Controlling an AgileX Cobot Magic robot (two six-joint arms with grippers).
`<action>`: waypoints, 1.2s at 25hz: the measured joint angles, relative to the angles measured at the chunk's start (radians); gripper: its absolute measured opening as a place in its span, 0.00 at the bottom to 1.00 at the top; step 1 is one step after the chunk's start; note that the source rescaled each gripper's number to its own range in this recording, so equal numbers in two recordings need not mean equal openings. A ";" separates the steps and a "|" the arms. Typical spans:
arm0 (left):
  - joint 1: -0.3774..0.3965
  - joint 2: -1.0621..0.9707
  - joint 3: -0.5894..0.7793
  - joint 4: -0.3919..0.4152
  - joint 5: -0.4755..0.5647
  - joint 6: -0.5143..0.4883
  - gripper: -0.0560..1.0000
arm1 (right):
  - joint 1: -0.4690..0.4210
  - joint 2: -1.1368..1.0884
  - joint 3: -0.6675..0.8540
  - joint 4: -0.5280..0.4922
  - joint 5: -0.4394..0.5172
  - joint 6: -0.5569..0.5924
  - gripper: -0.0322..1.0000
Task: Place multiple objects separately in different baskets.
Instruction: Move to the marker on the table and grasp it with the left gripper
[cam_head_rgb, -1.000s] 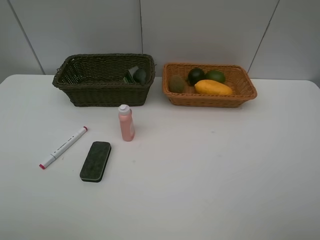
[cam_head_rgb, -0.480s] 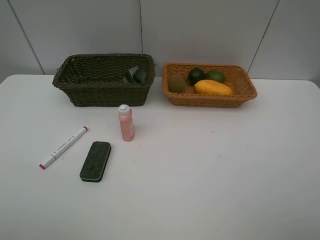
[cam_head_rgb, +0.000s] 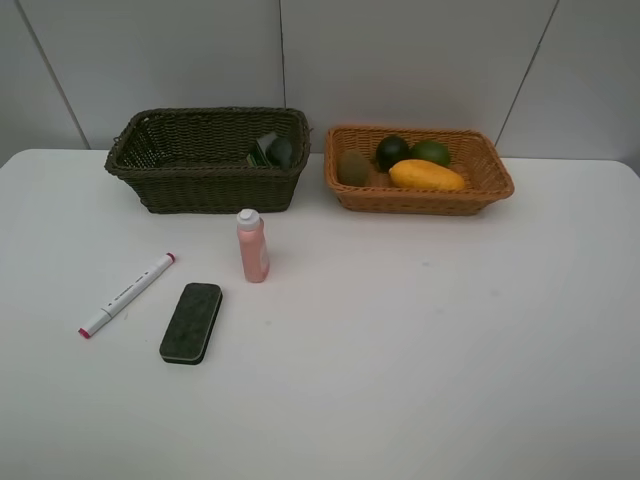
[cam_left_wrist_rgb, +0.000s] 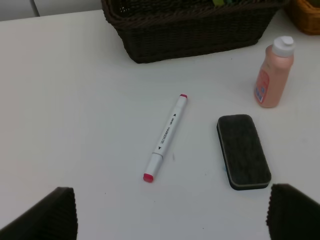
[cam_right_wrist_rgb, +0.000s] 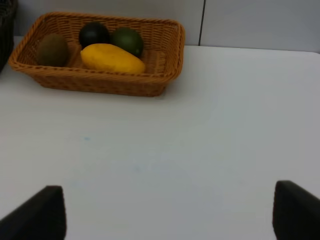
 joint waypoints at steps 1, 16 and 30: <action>0.000 0.000 0.000 0.000 0.000 0.000 1.00 | 0.000 0.000 0.000 0.000 0.000 0.000 1.00; 0.000 0.000 0.000 0.000 0.000 0.000 1.00 | 0.000 0.000 0.000 0.000 -0.001 0.000 1.00; 0.000 0.000 0.000 0.004 0.000 -0.003 1.00 | 0.000 0.000 0.000 0.000 0.000 0.001 1.00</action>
